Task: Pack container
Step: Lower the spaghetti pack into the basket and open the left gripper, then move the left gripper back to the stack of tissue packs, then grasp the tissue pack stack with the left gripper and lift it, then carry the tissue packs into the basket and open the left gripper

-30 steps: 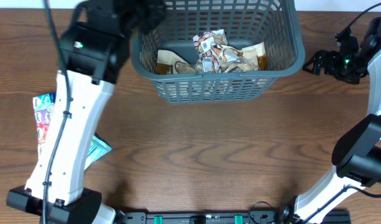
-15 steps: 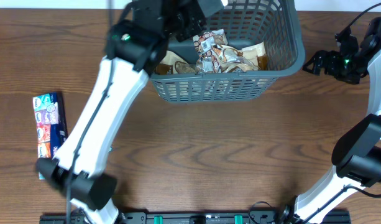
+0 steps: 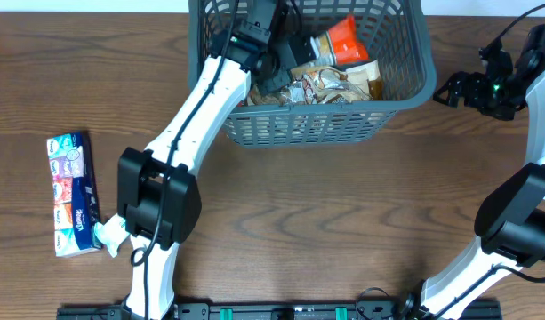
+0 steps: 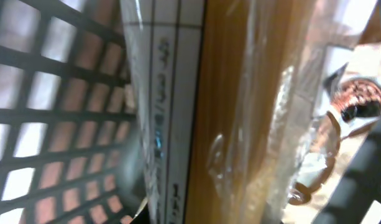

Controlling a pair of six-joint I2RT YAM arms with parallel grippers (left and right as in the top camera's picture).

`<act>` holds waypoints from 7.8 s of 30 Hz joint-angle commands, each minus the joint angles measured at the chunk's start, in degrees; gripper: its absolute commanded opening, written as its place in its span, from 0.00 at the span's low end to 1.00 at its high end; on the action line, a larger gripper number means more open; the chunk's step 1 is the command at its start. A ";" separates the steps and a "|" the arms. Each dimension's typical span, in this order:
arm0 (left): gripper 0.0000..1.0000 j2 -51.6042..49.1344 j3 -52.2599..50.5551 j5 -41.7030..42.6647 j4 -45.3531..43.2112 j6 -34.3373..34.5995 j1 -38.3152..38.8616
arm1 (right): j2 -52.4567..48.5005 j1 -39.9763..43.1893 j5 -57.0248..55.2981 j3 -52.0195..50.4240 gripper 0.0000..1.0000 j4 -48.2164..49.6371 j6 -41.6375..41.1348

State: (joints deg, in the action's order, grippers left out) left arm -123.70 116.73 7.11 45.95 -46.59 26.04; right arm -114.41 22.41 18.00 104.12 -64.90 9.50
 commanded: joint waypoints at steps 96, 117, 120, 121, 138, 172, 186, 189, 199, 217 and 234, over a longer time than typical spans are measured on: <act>0.99 24.90 -43.23 0.44 10.10 29.49 -55.87 | 0.28 -0.66 1.03 -0.20 0.99 5.44 0.85; 0.98 24.68 -43.63 -6.75 7.87 25.20 -58.31 | 0.28 -0.66 -0.31 -0.20 0.99 5.01 0.90; 0.99 24.68 -44.24 -6.69 7.13 25.22 -59.80 | 0.28 -0.66 -1.18 -0.20 0.99 5.01 0.90; 0.99 24.65 -44.54 -6.47 6.93 25.22 -60.26 | 0.28 -0.66 -1.31 -0.20 0.99 4.98 0.90; 0.99 18.88 -53.68 -4.52 -1.97 26.77 -60.74 | 0.28 -0.66 -1.29 -0.20 0.97 5.14 0.85; 0.06 30.71 -25.29 14.10 9.29 43.23 -51.49 | 0.28 -0.66 -1.25 -0.20 0.97 5.11 0.85; 0.06 31.87 -1.01 1.73 0.52 17.38 -20.44 | 0.28 -0.66 -1.27 -0.20 0.97 5.16 0.87; 0.06 31.58 -1.01 1.77 -3.80 7.41 -15.19 | 0.28 -0.66 -1.27 -0.20 0.97 5.16 0.87; 0.06 26.43 -1.03 6.62 -15.30 -5.84 -7.23 | 0.28 -0.66 -1.27 -0.20 0.97 5.11 0.87; 0.06 7.10 -1.05 7.58 -6.91 -6.54 -1.20 | 0.28 -0.66 -1.27 -0.20 0.97 4.50 0.87; 0.99 7.45 -1.14 2.23 -1.84 -5.18 -1.31 | 0.28 -0.66 -1.27 -0.20 0.97 3.17 0.87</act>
State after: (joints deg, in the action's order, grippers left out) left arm -120.25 114.41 10.41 43.62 -52.51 24.91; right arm -114.41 22.41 16.71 104.07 -61.52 9.54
